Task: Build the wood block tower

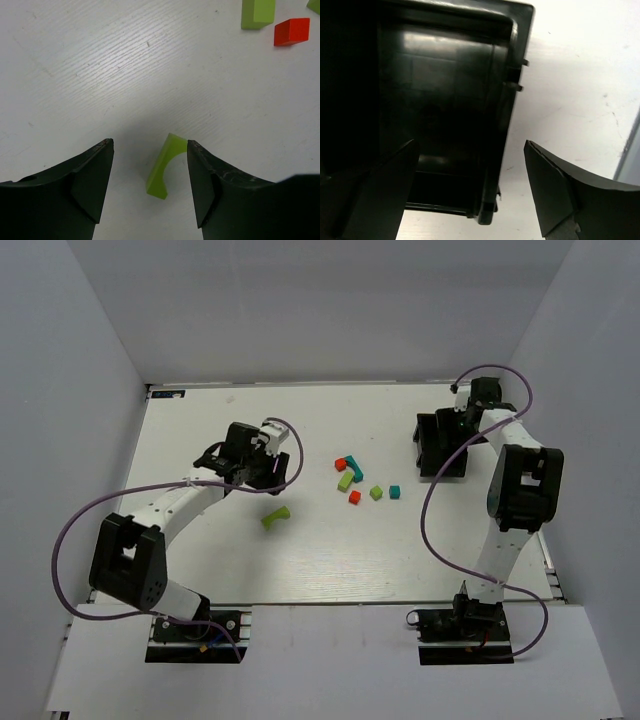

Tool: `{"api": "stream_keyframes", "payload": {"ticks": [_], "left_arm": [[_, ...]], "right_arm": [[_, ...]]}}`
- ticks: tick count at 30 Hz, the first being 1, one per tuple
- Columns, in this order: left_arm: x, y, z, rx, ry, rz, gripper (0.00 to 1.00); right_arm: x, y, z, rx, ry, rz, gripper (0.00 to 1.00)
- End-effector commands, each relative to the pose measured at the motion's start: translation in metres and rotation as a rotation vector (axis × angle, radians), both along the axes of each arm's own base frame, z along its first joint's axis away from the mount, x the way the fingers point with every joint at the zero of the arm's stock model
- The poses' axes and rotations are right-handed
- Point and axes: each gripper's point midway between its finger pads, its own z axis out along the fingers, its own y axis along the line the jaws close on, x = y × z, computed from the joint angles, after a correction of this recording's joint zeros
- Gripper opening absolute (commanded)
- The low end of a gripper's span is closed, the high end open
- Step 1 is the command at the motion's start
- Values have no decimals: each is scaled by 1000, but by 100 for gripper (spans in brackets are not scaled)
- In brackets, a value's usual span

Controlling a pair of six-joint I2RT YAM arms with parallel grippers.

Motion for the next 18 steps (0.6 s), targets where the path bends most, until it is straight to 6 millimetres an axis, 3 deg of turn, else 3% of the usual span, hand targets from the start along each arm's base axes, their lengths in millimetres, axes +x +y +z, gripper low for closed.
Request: {"api": "stream_keyframes", "payload": {"ticks": [1,2,3,5,6,9,10,11,12,13,15,17,18], "left_arm": [[0,-7,7,-6,4,-51,71],[0,-8,2,1,12,-68,71],[-3,-12,1,5,24,-80,71],[-10,-13,-2,23,39,-115,69],[-10,-15,0,31,37,-118,68],[-17,-14,-5,79,45,-135,60],[-20,-7,-8,109,48,-127,58],[-24,-9,-10,122,57,-135,57],[-27,-12,-10,122,56,-147,57],[-28,-10,-11,135,64,-141,57],[-30,-8,-15,160,62,-143,57],[-32,-6,-20,186,72,-139,57],[-30,-3,-23,199,76,-131,58]], "right_arm": [[7,10,41,52,-96,71,90],[5,11,47,62,-108,80,90],[4,11,72,66,-166,91,90],[0,17,88,92,-219,123,90],[-7,17,117,91,-282,132,90],[-28,35,154,142,-380,209,77],[-29,43,163,157,-420,254,58],[-38,49,180,161,-467,282,45],[-52,60,178,195,-470,328,28],[-64,73,188,213,-503,420,0],[-90,100,198,272,-534,553,0],[-113,125,176,305,-513,691,0],[-124,139,183,292,-549,754,7]]}}
